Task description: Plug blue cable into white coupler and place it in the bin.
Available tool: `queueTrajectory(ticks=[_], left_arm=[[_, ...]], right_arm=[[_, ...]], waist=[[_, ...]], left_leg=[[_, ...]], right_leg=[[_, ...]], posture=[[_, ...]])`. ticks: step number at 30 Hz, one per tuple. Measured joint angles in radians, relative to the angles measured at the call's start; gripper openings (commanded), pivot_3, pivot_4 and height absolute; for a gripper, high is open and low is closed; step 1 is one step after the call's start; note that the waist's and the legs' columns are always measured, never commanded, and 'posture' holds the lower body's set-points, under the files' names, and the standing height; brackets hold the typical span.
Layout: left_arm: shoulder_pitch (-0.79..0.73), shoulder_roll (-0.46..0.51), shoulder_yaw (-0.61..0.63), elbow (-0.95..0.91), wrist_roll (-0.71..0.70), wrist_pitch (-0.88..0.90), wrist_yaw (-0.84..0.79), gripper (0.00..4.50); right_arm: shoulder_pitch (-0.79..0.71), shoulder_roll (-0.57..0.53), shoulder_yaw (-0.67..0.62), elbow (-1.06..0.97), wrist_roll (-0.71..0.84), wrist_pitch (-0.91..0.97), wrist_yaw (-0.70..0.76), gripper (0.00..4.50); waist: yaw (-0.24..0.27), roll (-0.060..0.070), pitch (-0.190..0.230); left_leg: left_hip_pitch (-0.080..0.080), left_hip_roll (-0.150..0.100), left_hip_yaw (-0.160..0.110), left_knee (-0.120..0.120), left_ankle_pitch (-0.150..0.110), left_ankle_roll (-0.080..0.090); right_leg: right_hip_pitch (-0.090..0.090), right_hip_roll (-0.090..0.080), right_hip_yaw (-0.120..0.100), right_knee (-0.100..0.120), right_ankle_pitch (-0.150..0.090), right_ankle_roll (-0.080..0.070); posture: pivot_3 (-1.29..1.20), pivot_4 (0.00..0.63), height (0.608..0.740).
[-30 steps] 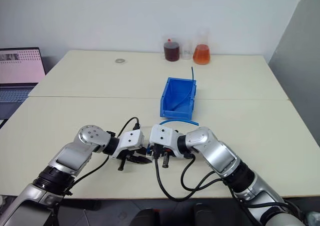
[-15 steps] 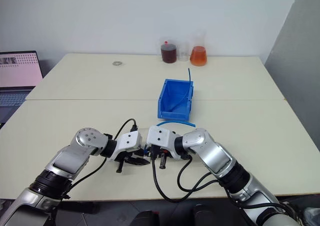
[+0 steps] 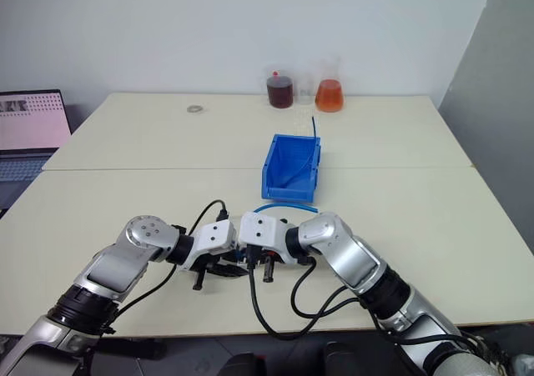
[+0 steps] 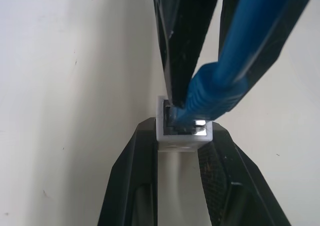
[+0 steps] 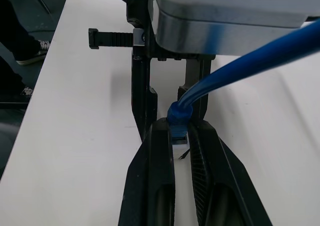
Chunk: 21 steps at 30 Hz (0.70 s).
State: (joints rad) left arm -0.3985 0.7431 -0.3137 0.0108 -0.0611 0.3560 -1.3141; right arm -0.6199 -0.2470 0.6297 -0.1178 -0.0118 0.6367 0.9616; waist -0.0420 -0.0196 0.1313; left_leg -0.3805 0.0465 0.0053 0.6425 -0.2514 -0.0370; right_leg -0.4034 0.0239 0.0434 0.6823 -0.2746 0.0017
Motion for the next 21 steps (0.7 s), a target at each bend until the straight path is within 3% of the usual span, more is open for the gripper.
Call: queueTrajectory(ticks=[8, 13, 21], left_arm=[[0.022, 0.007, 0.010, -0.013, 0.000, 0.007, 0.013, 0.78], [0.032, 0.007, 0.006, -0.012, 0.003, 0.008, 0.017, 0.78], [0.032, 0.007, 0.006, -0.008, 0.006, 0.007, 0.015, 0.78]], right_arm=[[0.001, 0.021, 0.000, 0.028, -0.026, -0.016, 0.016, 0.14], [0.007, 0.026, 0.008, 0.035, -0.046, -0.027, 0.019, 0.14], [0.007, 0.037, 0.009, 0.046, -0.048, -0.039, 0.023, 0.14]], waist=[[-0.012, 0.004, -0.003], [-0.014, 0.003, -0.003], [-0.014, 0.005, -0.005]], left_leg=[[0.004, 0.000, 0.000, -0.002, 0.000, 0.000], [0.021, -0.001, -0.001, -0.012, 0.000, 0.000], [0.022, 0.000, -0.002, -0.015, 0.000, 0.000]], right_leg=[[0.003, 0.000, 0.000, 0.000, -0.001, -0.001], [0.015, -0.002, 0.002, -0.003, -0.007, -0.009], [0.016, -0.002, 0.001, -0.002, -0.009, -0.010]], posture=[[0.00, 0.150, 0.740], [0.00, 0.150, 0.740], [0.00, 0.150, 0.740]])
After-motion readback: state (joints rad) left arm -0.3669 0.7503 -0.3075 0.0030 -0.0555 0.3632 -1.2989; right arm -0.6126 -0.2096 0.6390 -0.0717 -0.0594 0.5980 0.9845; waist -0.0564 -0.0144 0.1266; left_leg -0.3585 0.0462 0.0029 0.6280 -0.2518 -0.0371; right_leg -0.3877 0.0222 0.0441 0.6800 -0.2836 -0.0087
